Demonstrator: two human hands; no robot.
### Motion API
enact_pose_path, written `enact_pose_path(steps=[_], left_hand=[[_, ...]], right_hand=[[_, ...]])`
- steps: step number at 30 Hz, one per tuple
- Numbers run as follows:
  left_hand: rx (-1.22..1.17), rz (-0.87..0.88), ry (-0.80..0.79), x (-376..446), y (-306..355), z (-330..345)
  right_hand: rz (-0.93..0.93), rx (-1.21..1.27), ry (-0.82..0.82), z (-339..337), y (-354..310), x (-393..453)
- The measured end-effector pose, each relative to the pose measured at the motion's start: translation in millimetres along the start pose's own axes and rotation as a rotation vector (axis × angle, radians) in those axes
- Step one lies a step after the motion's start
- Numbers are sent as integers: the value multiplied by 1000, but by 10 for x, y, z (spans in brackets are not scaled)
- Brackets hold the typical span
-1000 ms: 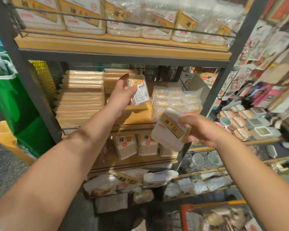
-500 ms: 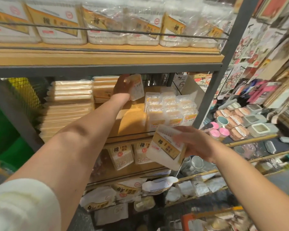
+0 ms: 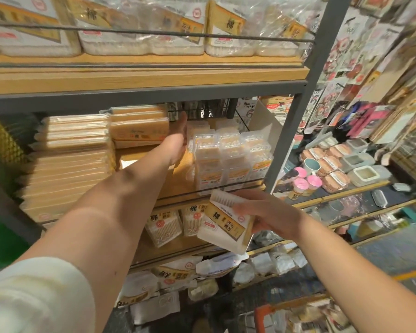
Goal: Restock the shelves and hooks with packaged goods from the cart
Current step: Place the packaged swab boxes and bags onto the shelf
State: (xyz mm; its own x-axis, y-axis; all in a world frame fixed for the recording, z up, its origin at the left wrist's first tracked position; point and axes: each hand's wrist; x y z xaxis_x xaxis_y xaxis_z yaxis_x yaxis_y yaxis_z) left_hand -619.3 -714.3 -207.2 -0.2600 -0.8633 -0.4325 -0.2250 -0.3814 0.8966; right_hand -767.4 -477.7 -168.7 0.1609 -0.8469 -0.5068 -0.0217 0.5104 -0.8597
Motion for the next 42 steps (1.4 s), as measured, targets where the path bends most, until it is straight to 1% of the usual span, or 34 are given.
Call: enact_pose_path(steps=[3,5,6,8,10,12,15,17,19,21,23,26,28,31,33,38,40,42], left_hand=[[19,18,-28,-410,113,154],[45,22,-84,-518,97,218],[37,49,-84,-535,84,214],[-72,121,-12,-507,22,185],[-221,138,68,-485,-47,181],[-308,87,159,-570,-143,221],[-437,-24,230,-800,-250,302],[-491,-86,220,-879,-232,347],[-507,-157,149,-904,-183,404],[-464,-167,87,-977,-120,468],[-406,-144,137,-1011,-120,487],[-359,-73,143,-1068,-183,426],[-221,52,156,-1294,-119,337],[111,341,199,-1645,0,95],[228,465,130,-1875,95,-99],[392,591,-125,-2359,476,-427],[396,619,-167,-2544,681,-502],[405,652,-135,-2671,874,-597]], right_hand=[[7,-13,-5,7,6,-6],[8,-17,-1,1,25,-23],[5,-15,9,-13,40,-32],[0,-5,25,-45,60,-60],[1,5,28,-79,66,-85],[-1,5,25,-106,55,-100],[-17,10,31,-131,17,-113],[-29,13,50,-162,-15,-132],[-31,36,70,-206,-38,-155],[-34,46,112,-250,-53,-185],[-44,21,125,-288,-73,-216],[-55,-26,114,-327,-143,-273],[-87,-57,134,-331,-273,-319],[-153,-66,126,-261,-562,-384],[-210,-104,104,-182,-770,-423],[-376,-183,70,95,-1343,-506],[-447,-213,44,235,-1594,-563],[-517,-223,20,366,-1825,-640]])
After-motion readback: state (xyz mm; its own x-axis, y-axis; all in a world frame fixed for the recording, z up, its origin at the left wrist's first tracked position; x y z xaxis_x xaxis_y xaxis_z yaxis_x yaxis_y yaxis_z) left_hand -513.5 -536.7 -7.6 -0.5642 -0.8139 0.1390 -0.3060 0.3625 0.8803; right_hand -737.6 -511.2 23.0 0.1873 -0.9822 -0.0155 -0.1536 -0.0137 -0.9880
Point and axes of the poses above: each hand's wrist, its own x-axis towards the middle knuckle, its own z-axis out of the palm, y = z × x, and after that the axes turned 10 degrees about x, right-handed
